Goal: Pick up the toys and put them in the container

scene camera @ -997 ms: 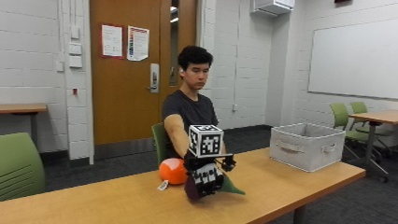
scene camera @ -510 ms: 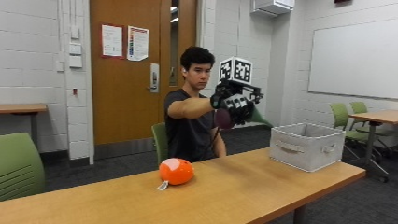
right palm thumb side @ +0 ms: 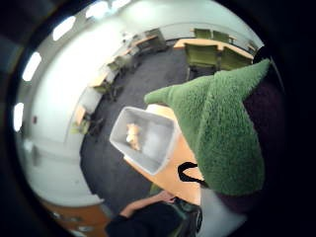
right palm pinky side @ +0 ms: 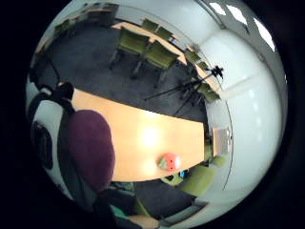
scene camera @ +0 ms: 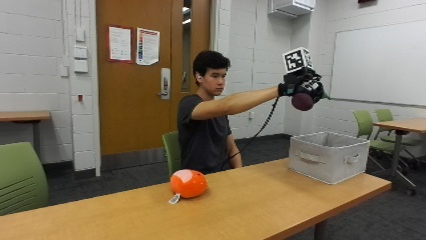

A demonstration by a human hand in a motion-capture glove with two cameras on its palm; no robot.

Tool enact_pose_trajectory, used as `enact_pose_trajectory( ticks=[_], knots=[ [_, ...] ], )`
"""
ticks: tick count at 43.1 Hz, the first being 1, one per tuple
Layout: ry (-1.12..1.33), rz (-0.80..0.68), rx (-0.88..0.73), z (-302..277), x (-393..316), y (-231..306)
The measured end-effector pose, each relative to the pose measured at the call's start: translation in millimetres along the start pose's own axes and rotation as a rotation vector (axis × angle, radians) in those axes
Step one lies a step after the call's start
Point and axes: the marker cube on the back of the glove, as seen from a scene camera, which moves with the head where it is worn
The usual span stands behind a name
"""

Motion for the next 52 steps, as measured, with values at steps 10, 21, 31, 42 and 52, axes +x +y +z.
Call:
enact_pose_trajectory(
  ticks=[10, 21, 31, 42, 52],
  knots=[
    [-0.288, -0.283, -0.011, -3.1, -178.0, -1.0],
    [-0.199, -0.383, -0.026, 39.2, -152.8, -27.5],
    [-0.126, -0.289, -0.147, 71.0, -141.7, -27.1],
    [-0.152, -0.411, -0.135, 62.3, -126.6, -5.7],
    [-0.054, -0.26, -0.132, 43.5, -120.0, 33.8]
  ],
)
